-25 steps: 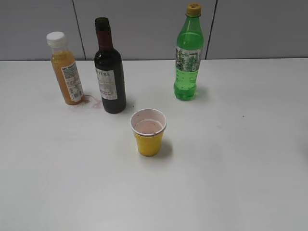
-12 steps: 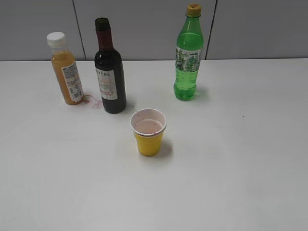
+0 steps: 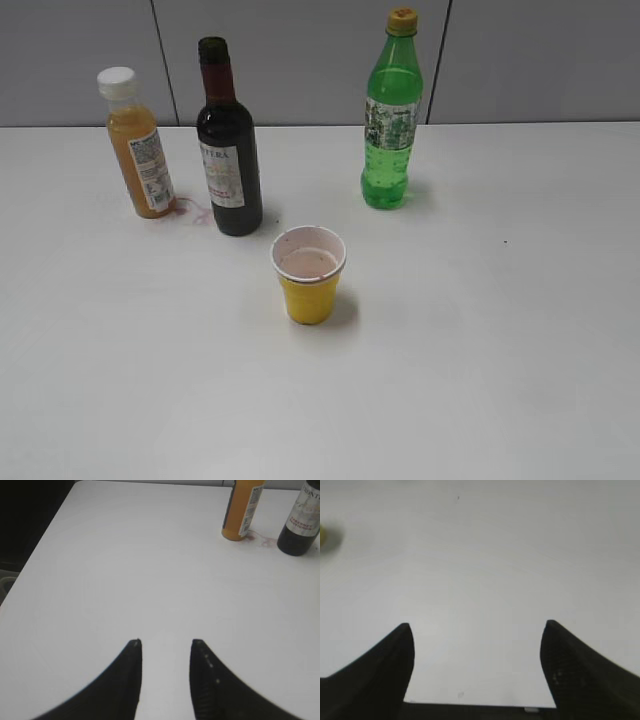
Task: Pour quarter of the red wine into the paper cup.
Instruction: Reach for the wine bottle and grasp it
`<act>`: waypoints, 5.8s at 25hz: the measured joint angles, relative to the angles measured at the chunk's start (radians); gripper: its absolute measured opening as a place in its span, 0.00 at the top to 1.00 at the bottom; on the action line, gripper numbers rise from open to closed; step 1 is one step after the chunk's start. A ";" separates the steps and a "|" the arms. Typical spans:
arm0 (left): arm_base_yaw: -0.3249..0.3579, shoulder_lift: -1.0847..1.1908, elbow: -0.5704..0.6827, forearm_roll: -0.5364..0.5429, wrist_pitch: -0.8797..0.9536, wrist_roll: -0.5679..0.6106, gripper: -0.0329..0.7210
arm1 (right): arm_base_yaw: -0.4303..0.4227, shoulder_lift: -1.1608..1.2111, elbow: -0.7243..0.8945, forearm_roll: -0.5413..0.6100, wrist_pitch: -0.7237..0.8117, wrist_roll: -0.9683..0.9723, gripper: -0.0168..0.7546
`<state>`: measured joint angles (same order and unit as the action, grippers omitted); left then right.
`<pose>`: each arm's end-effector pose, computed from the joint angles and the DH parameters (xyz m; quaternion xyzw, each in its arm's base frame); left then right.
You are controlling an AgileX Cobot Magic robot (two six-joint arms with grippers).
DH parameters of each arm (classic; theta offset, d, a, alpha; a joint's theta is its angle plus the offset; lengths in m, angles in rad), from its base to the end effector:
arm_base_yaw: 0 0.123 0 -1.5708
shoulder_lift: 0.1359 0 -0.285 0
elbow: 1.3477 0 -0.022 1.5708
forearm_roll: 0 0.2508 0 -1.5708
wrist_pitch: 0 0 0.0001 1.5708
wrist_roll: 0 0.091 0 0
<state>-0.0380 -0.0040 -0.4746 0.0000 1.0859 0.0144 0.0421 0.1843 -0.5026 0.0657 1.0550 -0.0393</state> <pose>-0.0037 0.0001 0.2682 0.0227 0.8649 -0.0059 0.5015 0.0234 0.0062 0.2769 -0.0346 0.8946 0.0334 0.4442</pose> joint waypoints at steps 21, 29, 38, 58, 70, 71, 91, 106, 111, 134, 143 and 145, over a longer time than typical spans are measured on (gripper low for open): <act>0.000 0.000 0.000 0.000 0.000 0.000 0.64 | 0.000 -0.188 0.006 0.000 -0.003 0.000 0.21; 0.000 0.000 0.000 0.000 0.000 0.000 0.64 | 0.000 -0.188 0.006 0.000 -0.003 -0.001 0.21; 0.000 0.000 0.000 -0.031 -0.008 0.000 0.40 | 0.000 -0.188 0.006 0.000 -0.003 -0.001 0.21; 0.000 0.283 -0.016 -0.046 -0.890 0.000 0.08 | 0.000 -0.188 0.006 0.002 -0.003 -0.002 0.21; 0.000 0.701 -0.016 0.000 -1.460 -0.031 0.10 | 0.000 -0.188 0.006 0.003 -0.003 -0.003 0.21; 0.000 0.734 -0.016 0.020 -1.490 -0.062 0.10 | 0.000 -0.188 0.006 0.003 -0.003 -0.003 0.21; 0.000 1.311 -0.016 0.709 -1.870 -0.495 0.12 | 0.000 -0.188 0.006 0.003 -0.003 -0.003 0.21; -0.074 1.682 -0.079 0.666 -1.950 -0.373 0.12 | 0.000 -0.188 0.006 0.003 -0.003 -0.003 0.21; -0.167 1.770 -0.131 0.457 -1.921 -0.205 0.12 | 0.000 -0.188 0.006 0.003 -0.003 -0.003 0.22; -0.243 2.091 -0.373 0.303 -1.967 -0.149 0.04 | 0.000 -0.188 0.006 0.003 -0.003 -0.003 0.22; -0.261 2.154 -0.470 0.318 -1.970 -0.149 0.04 | 0.000 -0.188 0.011 0.003 -0.003 -0.004 0.22; -0.268 2.179 -0.503 0.318 -1.971 -0.149 0.04 | 0.000 -0.188 0.011 0.003 -0.003 -0.003 0.22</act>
<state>-0.3061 2.1750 -0.9774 0.3178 -0.8847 -0.1345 0.0421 -0.0036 -0.4921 0.0685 1.0518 -0.0426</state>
